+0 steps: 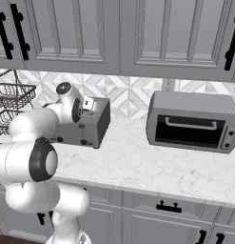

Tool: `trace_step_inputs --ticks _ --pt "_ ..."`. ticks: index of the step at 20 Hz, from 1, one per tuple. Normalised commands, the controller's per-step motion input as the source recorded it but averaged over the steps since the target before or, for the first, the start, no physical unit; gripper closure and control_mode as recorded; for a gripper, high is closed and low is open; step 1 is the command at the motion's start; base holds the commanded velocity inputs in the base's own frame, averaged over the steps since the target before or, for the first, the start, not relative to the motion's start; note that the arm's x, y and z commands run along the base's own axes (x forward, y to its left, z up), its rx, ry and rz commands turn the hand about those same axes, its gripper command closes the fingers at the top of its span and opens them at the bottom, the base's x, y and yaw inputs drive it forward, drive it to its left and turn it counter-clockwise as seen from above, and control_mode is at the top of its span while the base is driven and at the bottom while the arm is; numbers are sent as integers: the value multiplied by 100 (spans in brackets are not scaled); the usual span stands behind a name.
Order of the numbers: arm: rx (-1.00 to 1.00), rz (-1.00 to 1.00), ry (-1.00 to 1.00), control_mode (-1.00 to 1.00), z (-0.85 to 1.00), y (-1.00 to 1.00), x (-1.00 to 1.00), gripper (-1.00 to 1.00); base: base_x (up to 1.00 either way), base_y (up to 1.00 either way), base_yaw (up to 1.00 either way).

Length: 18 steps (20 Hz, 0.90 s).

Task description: Start the toaster. Once the lever pops up, take the bread to the plate on the dining counter.

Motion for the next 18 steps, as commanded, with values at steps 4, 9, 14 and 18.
trace_step_inputs --ticks 4,9,14,18 --pt "0 -1 0 -100 -10 0 43 -100 0 0 0" --pt "0 0 0 -100 -24 0 27 -100 0 0 0" --pt "0 0 -2 -100 -20 0 24 -100 0 0 0" --pt "0 0 -1 -100 -8 0 33 -100 0 0 0"
